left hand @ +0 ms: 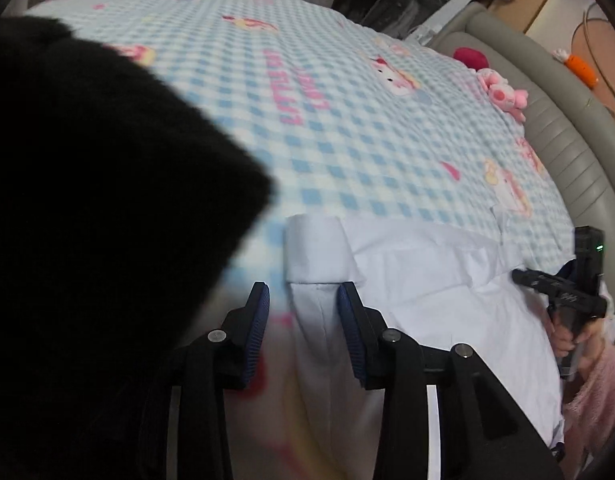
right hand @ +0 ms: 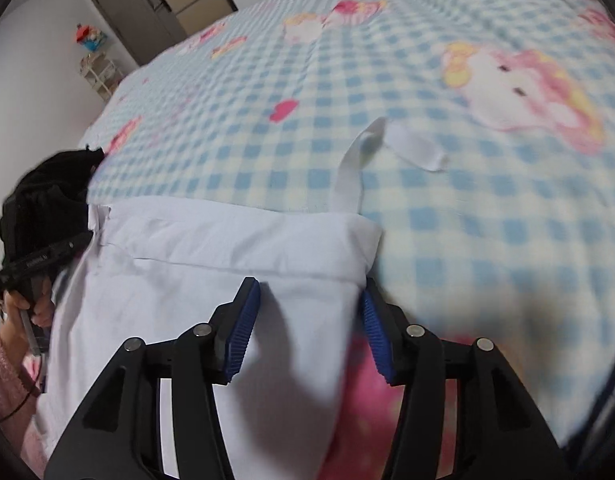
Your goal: Fold clothes
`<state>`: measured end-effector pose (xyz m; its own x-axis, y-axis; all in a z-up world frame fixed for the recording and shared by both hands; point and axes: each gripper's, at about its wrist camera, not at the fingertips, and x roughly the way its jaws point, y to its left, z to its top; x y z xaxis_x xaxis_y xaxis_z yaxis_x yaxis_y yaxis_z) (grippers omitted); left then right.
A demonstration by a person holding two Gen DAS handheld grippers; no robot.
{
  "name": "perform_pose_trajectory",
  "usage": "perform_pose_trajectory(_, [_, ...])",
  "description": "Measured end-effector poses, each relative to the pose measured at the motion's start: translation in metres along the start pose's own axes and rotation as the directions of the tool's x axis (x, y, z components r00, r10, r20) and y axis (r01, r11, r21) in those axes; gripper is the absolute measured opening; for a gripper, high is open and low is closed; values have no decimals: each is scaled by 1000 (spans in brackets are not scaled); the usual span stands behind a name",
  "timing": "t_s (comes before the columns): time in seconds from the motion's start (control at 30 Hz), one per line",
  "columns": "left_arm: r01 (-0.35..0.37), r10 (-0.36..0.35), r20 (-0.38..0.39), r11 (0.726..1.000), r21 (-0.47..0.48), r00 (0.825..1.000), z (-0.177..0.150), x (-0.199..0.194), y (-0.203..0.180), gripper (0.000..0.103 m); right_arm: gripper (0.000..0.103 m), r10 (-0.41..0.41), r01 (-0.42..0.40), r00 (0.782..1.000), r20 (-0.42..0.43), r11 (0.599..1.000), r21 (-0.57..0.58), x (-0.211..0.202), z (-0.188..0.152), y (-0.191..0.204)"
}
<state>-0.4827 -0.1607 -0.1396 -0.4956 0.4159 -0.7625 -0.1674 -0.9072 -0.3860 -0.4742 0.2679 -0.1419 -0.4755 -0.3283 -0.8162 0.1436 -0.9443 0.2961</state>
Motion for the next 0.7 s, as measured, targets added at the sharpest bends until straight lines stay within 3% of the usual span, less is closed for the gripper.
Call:
perform_pose_trajectory(0.03, [-17, 16, 5, 1000, 27, 1000, 1, -1, -7, 2, 45, 3, -3, 1000, 4, 1000, -9, 4, 1, 2])
perform_pose_trajectory(0.07, [-62, 61, 22, 997, 56, 998, 2, -5, -14, 3, 24, 12, -12, 1000, 23, 1000, -19, 3, 2, 4])
perform_pose_trajectory(0.1, [-110, 108, 41, 991, 74, 993, 1, -12, -20, 3, 11, 23, -22, 999, 45, 999, -29, -2, 3, 7])
perform_pose_trajectory(0.17, [-188, 183, 68, 978, 92, 981, 0, -31, -27, 3, 9, 44, -40, 995, 94, 998, -47, -17, 4, 13])
perform_pose_trajectory(0.23, [-235, 226, 90, 967, 99, 970, -1, -50, -26, 3, 9, 93, -88, 986, 139, 995, -38, -35, 8, 15])
perform_pose_trajectory(0.33, [-312, 309, 40, 943, 121, 950, -1, -46, -13, 3, 10, 89, -86, 983, 159, 996, -29, -38, 21, 22])
perform_pose_trajectory(0.4, [-385, 395, -39, 910, 152, 918, -5, -23, -2, 3, 36, 30, -28, 991, 131, 999, -23, -23, 30, 26])
perform_pose_trajectory(0.43, [-417, 434, -68, 891, 178, 898, -9, -12, 1, 6, 37, -8, 11, 993, 115, 1000, -18, -14, 34, 27])
perform_pose_trajectory(0.47, [-427, 446, -72, 885, 187, 892, -9, -10, 1, 7, 36, -48, 49, 993, 105, 999, -10, -8, 36, 24])
perform_pose_trajectory(0.53, [-427, 443, -62, 886, 179, 894, -8, -13, -1, 7, 37, -79, 76, 992, 97, 997, 28, -4, 37, 13])
perform_pose_trajectory(0.6, [-364, 376, -68, 920, 147, 924, -7, -17, 1, 11, 37, -69, 64, 994, 87, 996, 62, -4, 36, 0])
perform_pose_trajectory(0.67, [-283, 291, -75, 953, 108, 954, -5, -20, 3, 30, 46, 30, -32, 999, 42, 998, 55, 0, 34, -8])
perform_pose_trajectory(0.7, [-265, 273, -75, 958, 109, 959, -5, -19, 2, 31, 53, 96, -97, 995, 6, 994, 59, 7, 34, -9])
